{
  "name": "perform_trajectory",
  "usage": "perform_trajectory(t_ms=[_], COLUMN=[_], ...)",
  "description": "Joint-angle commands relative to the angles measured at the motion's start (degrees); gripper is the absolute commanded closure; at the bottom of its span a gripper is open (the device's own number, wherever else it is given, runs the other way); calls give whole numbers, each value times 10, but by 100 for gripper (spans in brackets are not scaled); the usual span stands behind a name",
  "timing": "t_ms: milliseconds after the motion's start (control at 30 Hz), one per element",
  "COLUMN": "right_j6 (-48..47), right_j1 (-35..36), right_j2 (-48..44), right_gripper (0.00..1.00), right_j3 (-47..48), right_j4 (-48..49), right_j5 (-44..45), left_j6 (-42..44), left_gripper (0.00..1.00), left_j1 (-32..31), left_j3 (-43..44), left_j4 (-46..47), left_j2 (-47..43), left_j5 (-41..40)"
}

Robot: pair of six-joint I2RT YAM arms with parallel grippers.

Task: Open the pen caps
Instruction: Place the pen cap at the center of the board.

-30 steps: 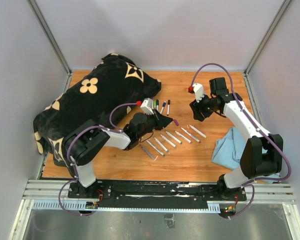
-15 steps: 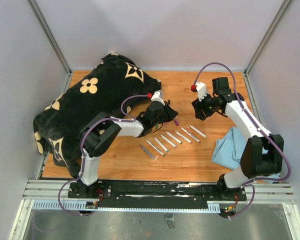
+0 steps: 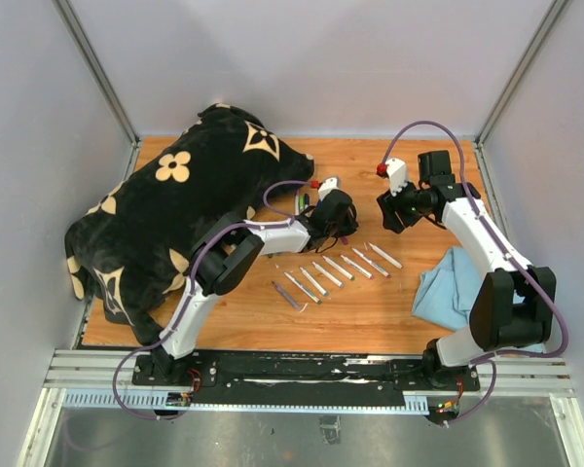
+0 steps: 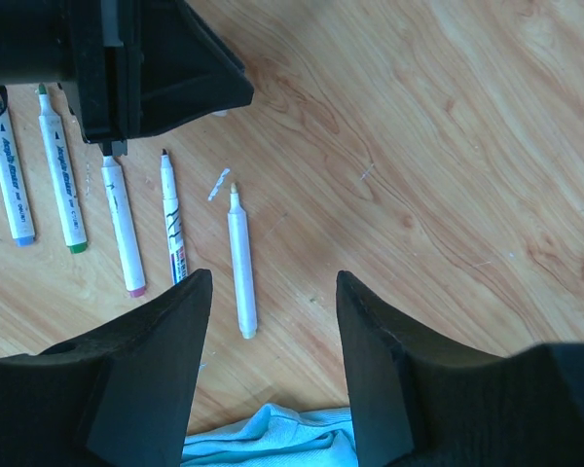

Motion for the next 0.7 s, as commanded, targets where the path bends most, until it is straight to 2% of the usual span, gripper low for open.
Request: perform_trajectory(t_ms=[0, 100, 433, 667], right_j6=[10, 11, 11, 11], right_j1=[-14, -14, -15, -16], right_j2=[-17, -17, -17, -17], right_gripper=[45, 45, 45, 45], right_j3=[-8, -9, -8, -9], right_j4=[9, 9, 9, 8], right_j5=[-5, -6, -11, -12], left_j6=[-4, -3, 0, 15], left_gripper=[100, 97, 71, 68], left_j1=[-13, -15, -16, -16], left_j3=[45, 63, 76, 77], left_j4=[-64, -84, -99, -101], left_j2=[23, 33, 38, 19], left_j5=[-26, -29, -35, -36])
